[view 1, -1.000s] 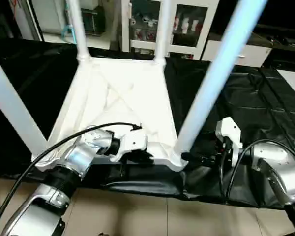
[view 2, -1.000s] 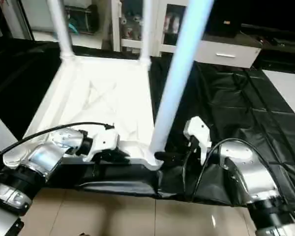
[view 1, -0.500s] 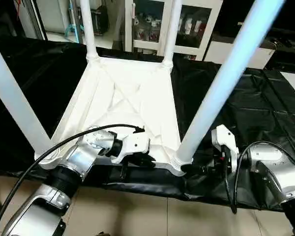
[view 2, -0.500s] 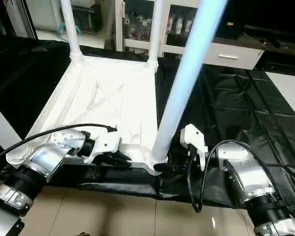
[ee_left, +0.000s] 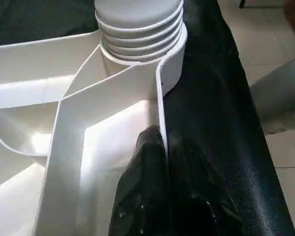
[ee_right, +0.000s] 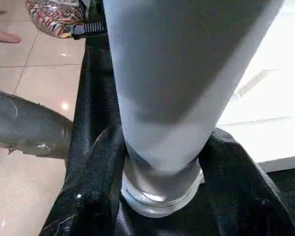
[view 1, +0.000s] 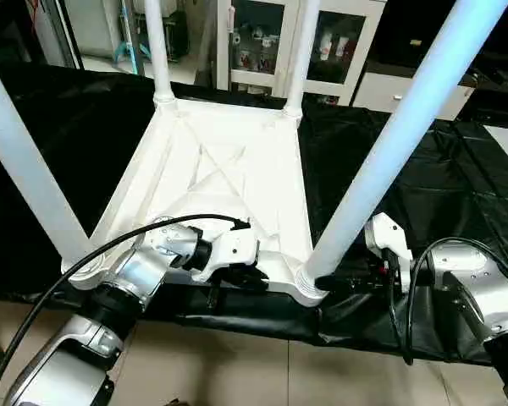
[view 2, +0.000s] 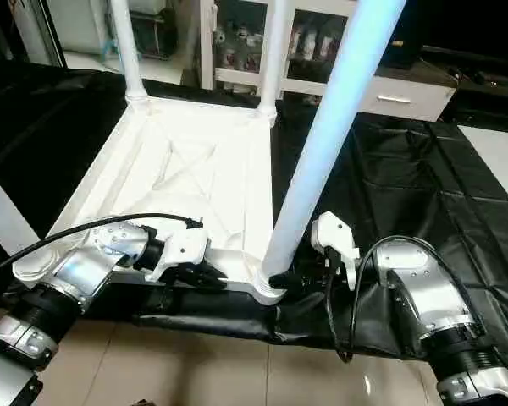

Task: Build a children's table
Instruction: Rotate leg to tighten

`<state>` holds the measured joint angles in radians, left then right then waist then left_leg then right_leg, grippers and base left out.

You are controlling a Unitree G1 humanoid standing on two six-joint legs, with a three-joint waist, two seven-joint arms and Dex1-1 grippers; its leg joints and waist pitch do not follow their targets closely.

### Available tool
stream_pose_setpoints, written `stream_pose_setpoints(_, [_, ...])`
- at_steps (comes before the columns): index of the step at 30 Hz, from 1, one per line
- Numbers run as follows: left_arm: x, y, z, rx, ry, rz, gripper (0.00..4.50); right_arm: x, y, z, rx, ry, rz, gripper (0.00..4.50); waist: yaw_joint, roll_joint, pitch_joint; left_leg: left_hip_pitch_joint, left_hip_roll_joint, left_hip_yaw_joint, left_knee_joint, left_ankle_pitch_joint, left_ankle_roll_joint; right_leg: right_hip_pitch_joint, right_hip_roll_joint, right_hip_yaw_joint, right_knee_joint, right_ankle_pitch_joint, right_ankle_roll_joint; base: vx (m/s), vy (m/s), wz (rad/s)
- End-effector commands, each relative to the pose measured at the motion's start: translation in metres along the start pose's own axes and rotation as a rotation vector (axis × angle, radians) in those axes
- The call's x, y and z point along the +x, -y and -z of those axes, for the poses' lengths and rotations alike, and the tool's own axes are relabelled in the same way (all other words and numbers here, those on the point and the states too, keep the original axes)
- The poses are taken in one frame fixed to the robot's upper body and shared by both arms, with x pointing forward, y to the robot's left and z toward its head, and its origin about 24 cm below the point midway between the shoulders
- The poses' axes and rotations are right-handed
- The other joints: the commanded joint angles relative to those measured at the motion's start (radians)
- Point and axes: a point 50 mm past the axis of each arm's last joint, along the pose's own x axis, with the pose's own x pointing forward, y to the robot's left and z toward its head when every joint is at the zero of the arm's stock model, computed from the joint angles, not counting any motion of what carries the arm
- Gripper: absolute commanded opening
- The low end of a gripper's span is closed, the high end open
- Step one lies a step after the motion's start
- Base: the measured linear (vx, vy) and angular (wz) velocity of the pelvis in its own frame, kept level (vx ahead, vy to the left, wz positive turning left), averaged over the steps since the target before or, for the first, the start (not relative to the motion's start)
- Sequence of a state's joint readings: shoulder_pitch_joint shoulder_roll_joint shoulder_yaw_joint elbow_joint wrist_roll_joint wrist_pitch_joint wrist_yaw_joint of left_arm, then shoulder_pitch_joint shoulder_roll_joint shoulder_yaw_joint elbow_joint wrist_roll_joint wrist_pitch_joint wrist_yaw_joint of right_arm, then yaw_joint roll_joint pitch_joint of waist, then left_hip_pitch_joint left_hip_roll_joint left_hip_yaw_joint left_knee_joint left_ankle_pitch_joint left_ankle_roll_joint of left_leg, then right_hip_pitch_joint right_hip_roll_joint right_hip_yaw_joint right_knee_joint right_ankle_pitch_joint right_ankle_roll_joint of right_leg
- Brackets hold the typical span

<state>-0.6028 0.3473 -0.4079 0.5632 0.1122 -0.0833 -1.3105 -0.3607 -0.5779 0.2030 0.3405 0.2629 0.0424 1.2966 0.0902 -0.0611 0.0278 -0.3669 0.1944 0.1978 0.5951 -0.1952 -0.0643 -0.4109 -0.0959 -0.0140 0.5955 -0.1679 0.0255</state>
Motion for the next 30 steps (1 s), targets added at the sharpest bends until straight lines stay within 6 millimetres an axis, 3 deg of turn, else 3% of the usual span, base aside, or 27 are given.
stream_pose_setpoints(1, [0.01,0.007,0.007,-0.014,-0.047,0.068,0.0,0.002,-0.004,0.007,0.012,-0.038,-0.051,1.95,-0.01,-0.008,-0.047,0.016,0.036,-0.009,-0.075,-0.249,0.056,0.032,-0.032,0.015,-0.061,-0.222,-0.227,0.0,0.0,0.0])
stream_pose_setpoints(5, [0.011,0.002,0.004,-0.051,0.004,0.015,0.0,0.003,0.007,0.017,0.096,-0.018,0.136,1.93,-0.015,-0.006,-0.045,0.013,0.034,-0.009,-0.078,-0.262,0.049,0.032,-0.031,0.015,-0.063,-0.23,-0.226,0.0,0.0,0.0])
stream_pose_setpoints(9, [0.014,-0.009,-0.001,-0.119,0.047,-0.088,0.0,0.002,0.016,0.03,0.175,-0.065,0.312,1.91,-0.028,-0.004,-0.038,0.017,0.033,-0.016,-0.086,-0.365,0.0,0.025,-0.031,0.013,-0.079,-0.389,-0.183,0.0,0.0,0.0])
stream_pose_setpoints(11, [0.017,-0.017,-0.003,-0.173,0.049,-0.165,0.0,0.003,0.02,0.037,0.222,-0.097,0.412,1.91,-0.044,-0.003,-0.037,0.017,0.028,-0.023,-0.086,-0.414,-0.019,0.022,-0.033,0.008,-0.089,-0.495,-0.147,-0.052,0.003,-0.01])
stream_pose_setpoints(16, [0.028,-0.032,-0.012,-0.249,0.069,-0.292,0.0,0.014,0.028,0.045,0.301,-0.11,0.619,1.91,-0.071,-0.008,-0.036,0.011,0.019,-0.033,-0.083,-0.433,-0.02,0.017,-0.034,-0.001,-0.11,-0.619,-0.088,-0.01,0.001,-0.01])
stream_pose_setpoints(17, [0.036,-0.044,-0.02,-0.273,0.056,-0.411,0.0,0.026,0.033,0.047,0.319,-0.137,0.773,1.91,-0.077,-0.001,-0.038,0.003,0.019,-0.037,-0.087,-0.419,-0.023,0.022,-0.035,-0.001,-0.109,-0.609,-0.084,0.0,0.0,0.0])
stream_pose_setpoints(18, [0.036,-0.044,-0.02,-0.273,0.056,-0.411,0.0,0.026,0.033,0.047,0.319,-0.137,0.773,1.91,-0.081,0.002,-0.037,0.006,0.02,-0.038,-0.088,-0.423,-0.029,0.017,-0.033,-0.002,-0.111,-0.6,-0.087,0.0,0.0,0.0])
stream_pose_setpoints(20, [0.045,-0.059,-0.032,-0.32,0.048,-0.575,0.0,0.044,0.039,0.045,0.335,-0.139,0.933,1.91,-0.096,0.003,-0.042,0.004,0.017,-0.046,-0.089,-0.434,-0.038,0.023,-0.034,-0.012,-0.11,-0.554,-0.105,0.0,0.0,0.0])
stream_pose_setpoints(21, [0.046,-0.059,-0.032,-0.32,0.047,-0.579,0.0,0.045,0.039,0.044,0.335,-0.139,0.938,1.91,-0.098,0.001,-0.042,0.0,0.016,-0.046,-0.089,-0.435,-0.034,0.026,-0.032,-0.014,-0.11,-0.548,-0.105,0.0,0.0,0.0])
stream_pose_setpoints(22, [0.049,-0.065,-0.039,-0.305,0.041,-0.645,0.0,0.056,0.042,0.04,0.346,-0.133,1.009,1.91,-0.096,0.008,-0.042,0.005,0.015,-0.042,-0.088,-0.437,-0.021,0.023,-0.034,-0.015,-0.117,-0.532,-0.11,0.0,0.0,0.0])
stream_pose_setpoints(26, [0.055,-0.072,-0.053,-0.248,0.043,-0.713,0.0,0.082,0.045,0.026,0.333,-0.087,1.026,1.91,-0.102,0.008,-0.043,0.003,0.016,-0.039,-0.088,-0.425,0.0,0.026,-0.036,-0.019,-0.114,-0.459,-0.139,0.0,0.0,0.0])
stream_pose_setpoints(30, [0.054,-0.072,-0.053,-0.23,0.043,-0.707,0.0,0.086,0.044,0.021,0.34,-0.043,0.996,1.91,-0.099,0.01,-0.045,0.0,0.018,-0.034,-0.089,-0.39,0.018,0.03,-0.037,-0.014,-0.106,-0.378,-0.165,0.0,0.0,0.0])
